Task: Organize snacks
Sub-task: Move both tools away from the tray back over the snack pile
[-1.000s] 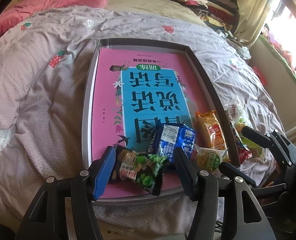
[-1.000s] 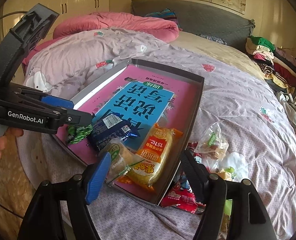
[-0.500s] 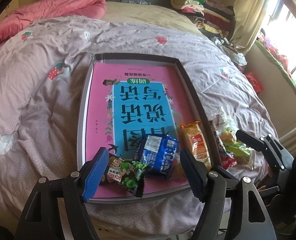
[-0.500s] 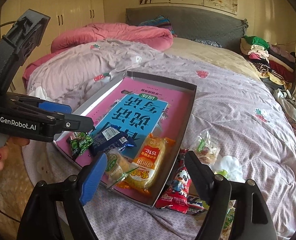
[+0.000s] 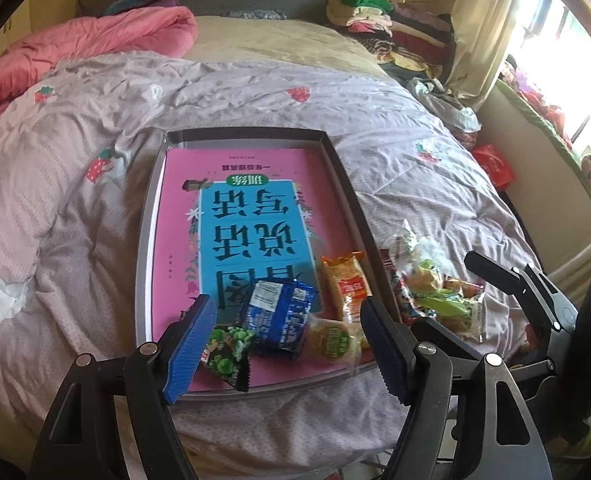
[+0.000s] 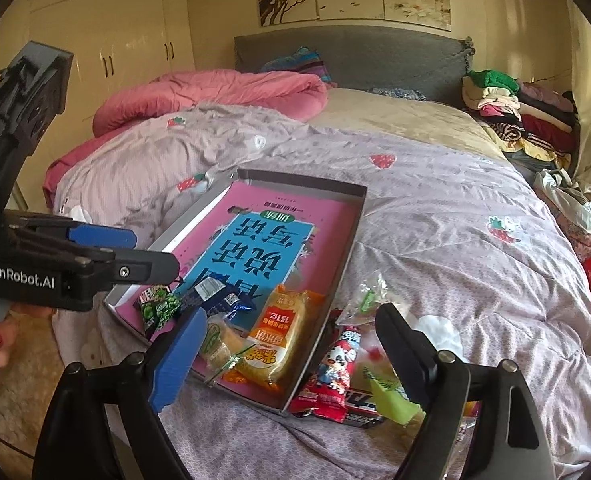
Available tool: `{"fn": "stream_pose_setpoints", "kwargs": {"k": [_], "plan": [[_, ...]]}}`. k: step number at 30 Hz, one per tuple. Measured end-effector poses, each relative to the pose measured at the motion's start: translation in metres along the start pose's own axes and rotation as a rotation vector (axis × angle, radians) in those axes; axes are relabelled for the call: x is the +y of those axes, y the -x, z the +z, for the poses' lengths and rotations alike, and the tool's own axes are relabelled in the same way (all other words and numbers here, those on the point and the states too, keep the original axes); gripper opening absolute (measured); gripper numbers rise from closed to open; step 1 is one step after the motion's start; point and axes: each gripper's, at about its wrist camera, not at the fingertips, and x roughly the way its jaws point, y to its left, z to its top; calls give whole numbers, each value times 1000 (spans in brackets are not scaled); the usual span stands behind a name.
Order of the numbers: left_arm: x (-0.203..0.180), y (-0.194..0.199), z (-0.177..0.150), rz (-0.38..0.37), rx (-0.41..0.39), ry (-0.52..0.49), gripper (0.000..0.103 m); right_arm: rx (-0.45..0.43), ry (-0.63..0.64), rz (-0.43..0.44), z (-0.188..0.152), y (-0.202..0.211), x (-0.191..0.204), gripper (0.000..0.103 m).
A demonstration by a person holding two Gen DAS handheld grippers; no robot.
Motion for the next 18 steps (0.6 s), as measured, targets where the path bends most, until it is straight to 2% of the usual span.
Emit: {"fn": "stream_pose_setpoints", "kwargs": {"k": [7, 9, 18], "plan": [[-11, 7, -1, -6, -13, -15, 77, -22, -31, -10, 1, 12, -11, 87], [-15, 9, -1, -11, -16, -17, 77, -28, -39, -15, 1, 16, -15, 92], [-28, 15, -2, -37, -19, -34, 77, -57, -77, -33, 2, 31, -30, 92]]}}
